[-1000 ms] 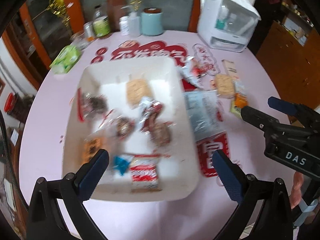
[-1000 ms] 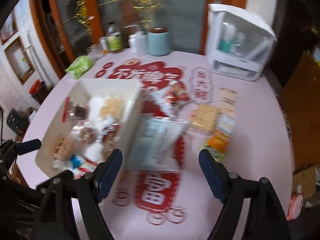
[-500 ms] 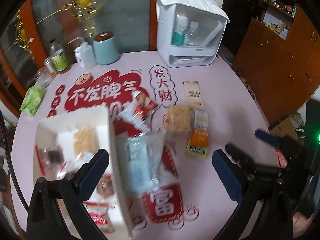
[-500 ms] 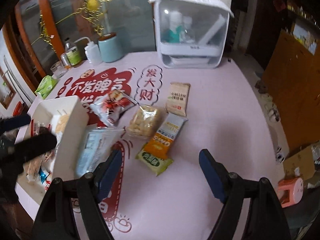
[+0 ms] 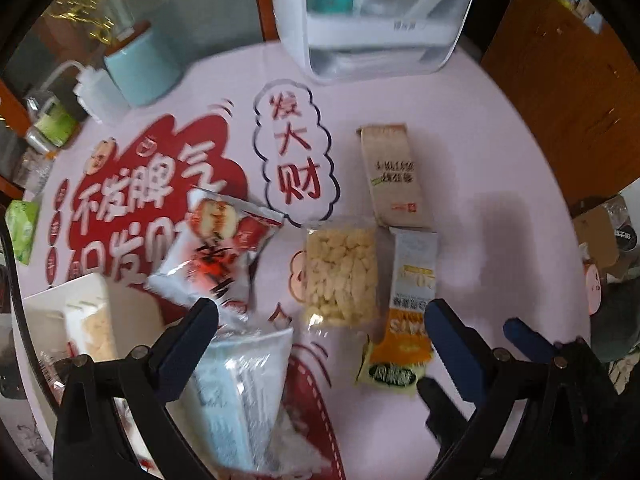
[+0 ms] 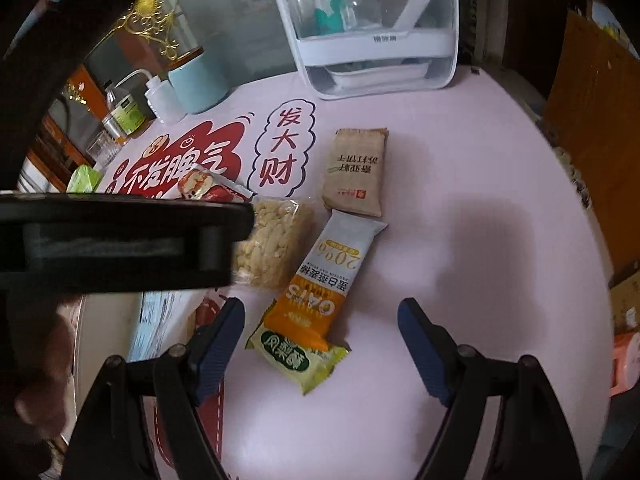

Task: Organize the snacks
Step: 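Withdraw both tools from the tray toward the remaining snacks, then grasp the clear puffed-rice bag with the left tool while the right tool grasps the orange OATS bar, then carry both snacks into the white tray and open both tools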

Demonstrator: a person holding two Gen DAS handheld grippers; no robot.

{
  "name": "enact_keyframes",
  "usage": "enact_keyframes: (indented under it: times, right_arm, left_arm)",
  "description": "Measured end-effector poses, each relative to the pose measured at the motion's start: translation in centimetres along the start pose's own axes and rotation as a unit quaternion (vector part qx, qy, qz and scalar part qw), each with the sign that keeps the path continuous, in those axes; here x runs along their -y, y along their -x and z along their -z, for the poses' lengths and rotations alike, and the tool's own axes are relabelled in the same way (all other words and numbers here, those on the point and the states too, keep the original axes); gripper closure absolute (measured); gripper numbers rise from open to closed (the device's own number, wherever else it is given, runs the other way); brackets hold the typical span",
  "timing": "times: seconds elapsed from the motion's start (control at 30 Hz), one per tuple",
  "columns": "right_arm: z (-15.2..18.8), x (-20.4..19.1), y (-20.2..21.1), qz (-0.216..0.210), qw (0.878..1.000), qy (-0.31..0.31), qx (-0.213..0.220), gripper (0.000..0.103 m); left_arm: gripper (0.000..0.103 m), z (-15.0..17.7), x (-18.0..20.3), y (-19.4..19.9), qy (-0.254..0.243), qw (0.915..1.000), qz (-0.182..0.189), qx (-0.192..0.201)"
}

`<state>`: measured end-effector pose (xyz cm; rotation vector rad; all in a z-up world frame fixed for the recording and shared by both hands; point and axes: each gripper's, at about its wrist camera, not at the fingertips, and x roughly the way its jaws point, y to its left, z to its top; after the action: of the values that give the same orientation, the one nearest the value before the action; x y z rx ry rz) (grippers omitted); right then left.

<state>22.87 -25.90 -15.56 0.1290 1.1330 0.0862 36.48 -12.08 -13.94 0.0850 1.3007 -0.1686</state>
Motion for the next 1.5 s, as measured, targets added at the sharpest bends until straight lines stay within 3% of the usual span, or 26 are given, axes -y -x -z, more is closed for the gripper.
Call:
enact_keyframes:
  times: [0.23,0.5,0.6,0.67,0.83,0.97,1.03,1.27,1.5]
  right_arm:
    - [0.1,0.5,-3.5,-0.013,0.999,-0.031,-0.022,0.024]
    - [-0.3,0.0,-6.3,-0.003,0.998,-0.031,-0.047,0.024]
    - [-0.3,0.0,-7.0,-0.002,0.998,-0.03,-0.057,0.036]
    - [-0.3,-0.1,-7.1,0.013,0.998,-0.018,-0.054,0.055]
    - [-0.2,0.5,-7.0,0.02,0.998,-0.009,-0.055,0.056]
    - [0.1,1.2,-6.4,0.026,0.998,-0.007,-0.05,0.057]
    - [0.1,1.4,-6.0,0.029,0.998,-0.007,-0.047,0.057]
    - [0.3,1.2,-4.0,0.032,0.999,0.002,-0.033,0.057]
    - [1.2,0.3,-0.5,0.017,1.0,0.007,-0.014,0.057]
  left_arm:
    - [0.005,-1.6,-0.3,-5.6,0.033,0.9978,0.011,-0.057]
    - [0.008,-2.3,-0.5,-8.7,0.046,0.9955,0.012,-0.082]
    - [0.009,-2.4,-0.3,-9.4,0.044,0.9945,0.022,-0.092]
    - [0.012,-2.2,-0.2,-10.0,0.044,0.9941,0.021,-0.097]
    - [0.023,-1.8,0.1,-11.3,0.049,0.9913,0.032,-0.117]
    - [0.032,-1.5,0.8,-11.3,0.038,0.9935,0.017,-0.106]
    - [0.044,-1.7,1.2,-11.1,0.031,0.9946,0.007,-0.099]
    - [0.045,-0.7,0.7,-10.0,0.057,0.9938,0.02,-0.094]
    - [0.046,2.2,-0.2,-4.4,0.047,0.9969,0.031,-0.054]
